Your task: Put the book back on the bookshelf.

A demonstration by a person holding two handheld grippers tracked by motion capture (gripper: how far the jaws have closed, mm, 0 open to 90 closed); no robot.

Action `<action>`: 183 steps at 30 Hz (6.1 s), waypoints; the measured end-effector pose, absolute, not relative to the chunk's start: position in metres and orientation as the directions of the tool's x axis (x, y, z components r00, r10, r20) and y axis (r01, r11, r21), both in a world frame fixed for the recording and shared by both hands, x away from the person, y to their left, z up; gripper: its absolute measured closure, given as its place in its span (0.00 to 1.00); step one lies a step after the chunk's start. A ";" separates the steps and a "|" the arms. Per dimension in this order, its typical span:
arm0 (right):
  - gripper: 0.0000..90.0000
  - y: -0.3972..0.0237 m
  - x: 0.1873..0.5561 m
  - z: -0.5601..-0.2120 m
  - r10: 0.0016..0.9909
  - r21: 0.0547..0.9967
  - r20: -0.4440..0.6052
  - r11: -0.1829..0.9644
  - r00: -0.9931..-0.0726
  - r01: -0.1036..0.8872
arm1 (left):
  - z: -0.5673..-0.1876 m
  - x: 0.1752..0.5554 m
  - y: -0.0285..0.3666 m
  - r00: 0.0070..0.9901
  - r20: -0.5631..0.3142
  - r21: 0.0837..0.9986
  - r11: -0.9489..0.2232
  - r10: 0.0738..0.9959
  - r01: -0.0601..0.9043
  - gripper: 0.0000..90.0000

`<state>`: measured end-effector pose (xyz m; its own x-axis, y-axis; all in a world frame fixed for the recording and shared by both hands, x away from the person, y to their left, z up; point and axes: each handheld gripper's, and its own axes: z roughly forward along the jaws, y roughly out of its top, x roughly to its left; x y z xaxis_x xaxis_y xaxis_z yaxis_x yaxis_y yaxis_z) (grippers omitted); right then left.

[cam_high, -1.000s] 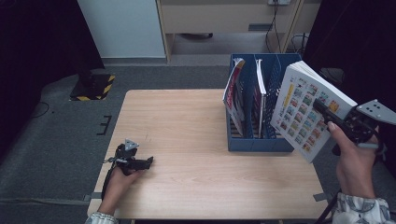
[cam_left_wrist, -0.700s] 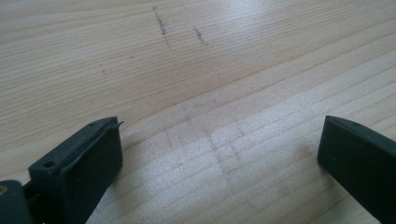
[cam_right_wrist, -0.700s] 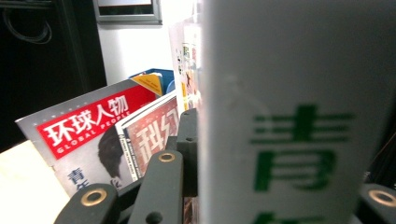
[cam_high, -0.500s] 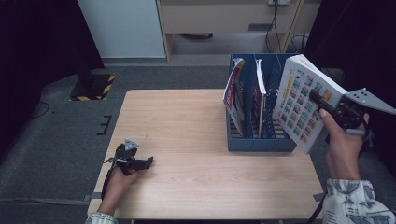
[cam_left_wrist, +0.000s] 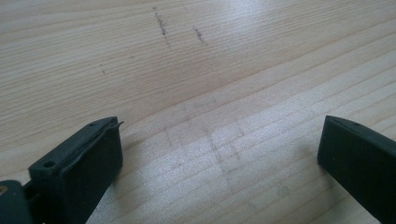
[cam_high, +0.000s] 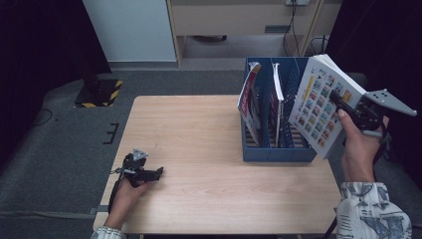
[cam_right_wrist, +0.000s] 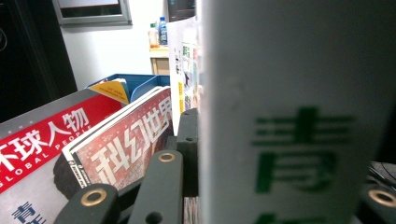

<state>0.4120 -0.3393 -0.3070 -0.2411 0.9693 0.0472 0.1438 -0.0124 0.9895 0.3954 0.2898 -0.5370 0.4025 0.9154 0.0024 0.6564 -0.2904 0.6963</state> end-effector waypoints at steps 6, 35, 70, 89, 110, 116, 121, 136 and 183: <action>0.82 -0.348 0.407 -0.306 0.969 0.989 0.055 -0.020 -0.241 0.143 | -0.537 0.395 0.290 0.402 0.003 0.696 -0.291 0.915 0.656 0.00; 0.82 -0.330 0.465 -0.317 0.983 0.984 0.093 -0.067 -0.157 0.164 | -0.537 0.395 0.290 0.400 0.003 0.697 -0.289 0.916 0.657 0.00; 0.82 -0.321 0.496 -0.357 0.981 0.981 0.129 -0.105 -0.147 0.163 | -0.537 0.395 0.289 0.400 0.003 0.697 -0.289 0.917 0.657 0.00; 0.82 -0.316 0.502 -0.380 0.988 0.990 0.072 -0.054 -0.138 0.132 | -0.537 0.395 0.289 0.395 0.004 0.697 -0.286 0.919 0.657 0.00; 0.82 -0.315 0.505 -0.400 0.993 0.991 0.059 -0.046 -0.104 0.128 | -0.537 0.395 0.289 0.395 0.005 0.697 -0.286 0.919 0.657 0.00; 0.82 -0.313 0.505 -0.403 0.993 0.992 0.045 -0.033 -0.105 0.120 | -0.537 0.395 0.289 0.395 0.004 0.697 -0.286 0.919 0.657 0.00; 0.82 -0.312 0.503 -0.406 0.993 0.993 0.036 -0.023 -0.113 0.114 | -0.537 0.395 0.289 0.395 0.004 0.697 -0.286 0.919 0.657 0.00; 0.81 -0.307 0.498 -0.410 0.992 0.994 0.025 -0.012 -0.123 0.108 | -0.537 0.395 0.289 0.394 0.004 0.697 -0.285 0.919 0.658 0.00; 0.81 -0.293 0.487 -0.408 0.978 0.986 -0.087 0.111 -0.187 0.122 | -0.537 0.395 0.289 0.394 0.004 0.697 -0.285 0.919 0.658 0.00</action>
